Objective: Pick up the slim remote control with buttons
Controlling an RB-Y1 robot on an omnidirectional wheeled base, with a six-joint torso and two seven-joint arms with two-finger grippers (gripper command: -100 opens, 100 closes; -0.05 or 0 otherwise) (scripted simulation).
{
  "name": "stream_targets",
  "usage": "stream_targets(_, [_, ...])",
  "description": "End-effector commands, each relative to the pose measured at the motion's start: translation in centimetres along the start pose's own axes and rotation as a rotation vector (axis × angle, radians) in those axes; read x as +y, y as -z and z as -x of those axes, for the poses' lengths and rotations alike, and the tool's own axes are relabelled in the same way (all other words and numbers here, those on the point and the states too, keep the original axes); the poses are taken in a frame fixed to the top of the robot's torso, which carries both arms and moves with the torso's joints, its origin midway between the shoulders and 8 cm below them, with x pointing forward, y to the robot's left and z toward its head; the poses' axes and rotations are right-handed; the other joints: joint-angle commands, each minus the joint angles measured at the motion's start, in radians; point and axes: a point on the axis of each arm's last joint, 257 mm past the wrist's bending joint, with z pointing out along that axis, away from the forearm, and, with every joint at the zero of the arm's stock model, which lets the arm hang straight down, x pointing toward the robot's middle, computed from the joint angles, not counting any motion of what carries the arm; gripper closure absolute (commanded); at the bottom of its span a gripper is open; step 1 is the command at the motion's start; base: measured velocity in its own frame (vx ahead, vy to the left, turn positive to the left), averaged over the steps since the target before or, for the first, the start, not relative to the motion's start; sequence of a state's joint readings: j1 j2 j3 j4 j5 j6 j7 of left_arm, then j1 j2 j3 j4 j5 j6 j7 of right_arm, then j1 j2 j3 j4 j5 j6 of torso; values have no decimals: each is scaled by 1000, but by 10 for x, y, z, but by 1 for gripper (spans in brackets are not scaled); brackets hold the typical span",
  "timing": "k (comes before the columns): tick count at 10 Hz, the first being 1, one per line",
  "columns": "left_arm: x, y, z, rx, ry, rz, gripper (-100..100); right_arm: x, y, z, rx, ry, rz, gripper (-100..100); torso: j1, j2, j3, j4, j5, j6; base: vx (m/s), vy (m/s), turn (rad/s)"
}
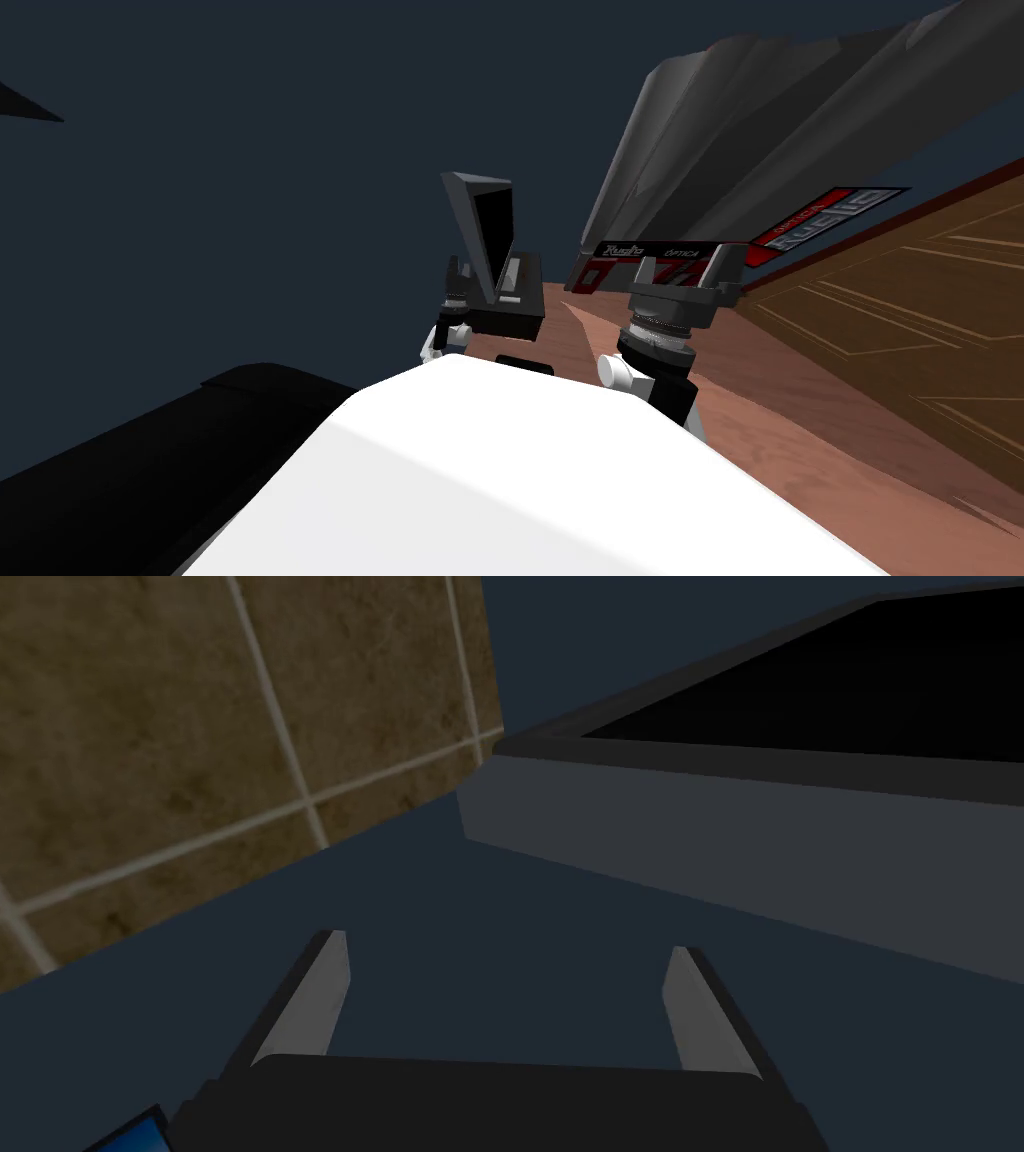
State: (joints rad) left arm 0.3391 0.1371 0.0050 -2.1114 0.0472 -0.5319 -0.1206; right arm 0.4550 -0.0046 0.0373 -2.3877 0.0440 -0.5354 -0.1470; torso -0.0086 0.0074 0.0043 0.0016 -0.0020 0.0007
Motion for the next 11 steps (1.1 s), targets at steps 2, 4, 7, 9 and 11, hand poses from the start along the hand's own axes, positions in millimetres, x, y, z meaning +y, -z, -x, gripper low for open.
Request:
stream_targets(2, [22, -8, -8, 31, -2, 49, -100, 0, 0, 0, 0, 0, 0, 0, 0, 0, 0, 0, 0, 0, -50, -87, -172])
stream_targets(4, [52, -17, -14, 63, -8, 111, -100, 0, 0, 0, 0, 0, 0, 0, 5, -6, -4, -1, 1, 0, 8, -74, -207])
stream_targets(7, [76, -19, -15, 77, -14, 169, -100, 0, 0, 0, 0, 0, 0, 0, 4, -7, -4, -2, 1, 0, 7, -59, -167])
stream_targets(9, [76, -19, -15, 77, -14, 169, -100, 0, 0, 0, 0, 0, 0, 0, 9, -6, -4, -1, 2, -1, 0, 2, 6])
stream_targets(11, [76, -19, -15, 77, -14, 169, -100, 0, 0, 0, 0, 0, 0, 0, 9, -6, -3, -1, 2, -1, 0, 3, 10])
